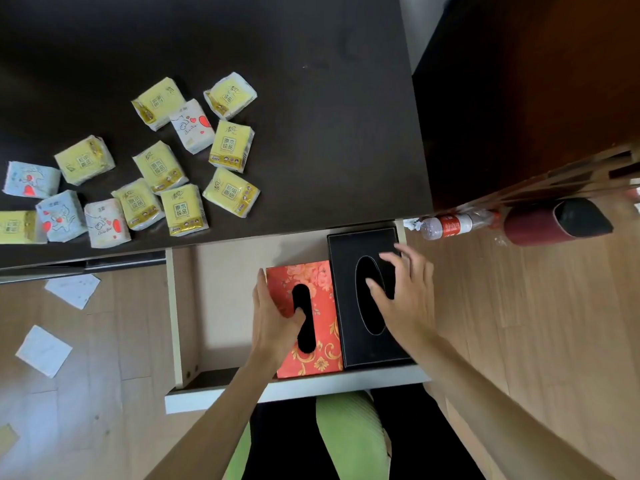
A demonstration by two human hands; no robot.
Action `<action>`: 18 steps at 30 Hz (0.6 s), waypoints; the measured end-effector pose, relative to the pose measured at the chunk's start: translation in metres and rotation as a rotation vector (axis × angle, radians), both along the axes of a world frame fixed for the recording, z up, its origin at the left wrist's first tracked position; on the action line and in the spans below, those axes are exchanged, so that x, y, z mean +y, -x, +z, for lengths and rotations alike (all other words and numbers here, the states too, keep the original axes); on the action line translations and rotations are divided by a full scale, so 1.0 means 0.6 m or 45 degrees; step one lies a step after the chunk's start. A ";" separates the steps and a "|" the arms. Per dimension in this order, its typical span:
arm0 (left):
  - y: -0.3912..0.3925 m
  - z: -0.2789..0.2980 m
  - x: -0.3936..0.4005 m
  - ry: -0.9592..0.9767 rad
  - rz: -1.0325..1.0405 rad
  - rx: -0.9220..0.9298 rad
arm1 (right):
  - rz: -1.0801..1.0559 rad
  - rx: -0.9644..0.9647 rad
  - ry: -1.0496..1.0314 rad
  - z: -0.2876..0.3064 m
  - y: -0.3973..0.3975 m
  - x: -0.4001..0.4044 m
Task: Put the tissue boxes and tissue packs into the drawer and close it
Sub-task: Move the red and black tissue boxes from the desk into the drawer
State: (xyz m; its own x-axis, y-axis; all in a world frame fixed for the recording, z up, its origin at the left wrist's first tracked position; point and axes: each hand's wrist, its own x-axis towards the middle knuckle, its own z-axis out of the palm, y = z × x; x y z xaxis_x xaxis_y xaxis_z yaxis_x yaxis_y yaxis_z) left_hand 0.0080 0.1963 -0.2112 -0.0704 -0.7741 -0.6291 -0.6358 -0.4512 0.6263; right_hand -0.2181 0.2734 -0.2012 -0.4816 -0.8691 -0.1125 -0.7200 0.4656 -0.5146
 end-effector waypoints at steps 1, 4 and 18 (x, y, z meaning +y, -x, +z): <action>0.002 0.002 -0.015 0.081 -0.101 -0.031 | 0.115 0.023 0.000 0.005 0.011 -0.022; 0.018 0.004 -0.056 0.261 -0.488 -0.174 | 0.400 0.171 -0.176 0.013 0.034 -0.077; 0.034 0.012 -0.073 0.355 -0.729 -0.251 | 0.389 0.171 -0.314 0.014 0.020 -0.069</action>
State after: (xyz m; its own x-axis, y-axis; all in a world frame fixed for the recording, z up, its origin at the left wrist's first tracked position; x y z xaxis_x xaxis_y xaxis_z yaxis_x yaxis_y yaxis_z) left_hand -0.0122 0.1525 -0.2041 -0.4231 -0.7841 -0.4542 -0.8413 0.1537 0.5183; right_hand -0.2302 0.2322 -0.1925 -0.2302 -0.9293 -0.2889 -0.8973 0.3176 -0.3066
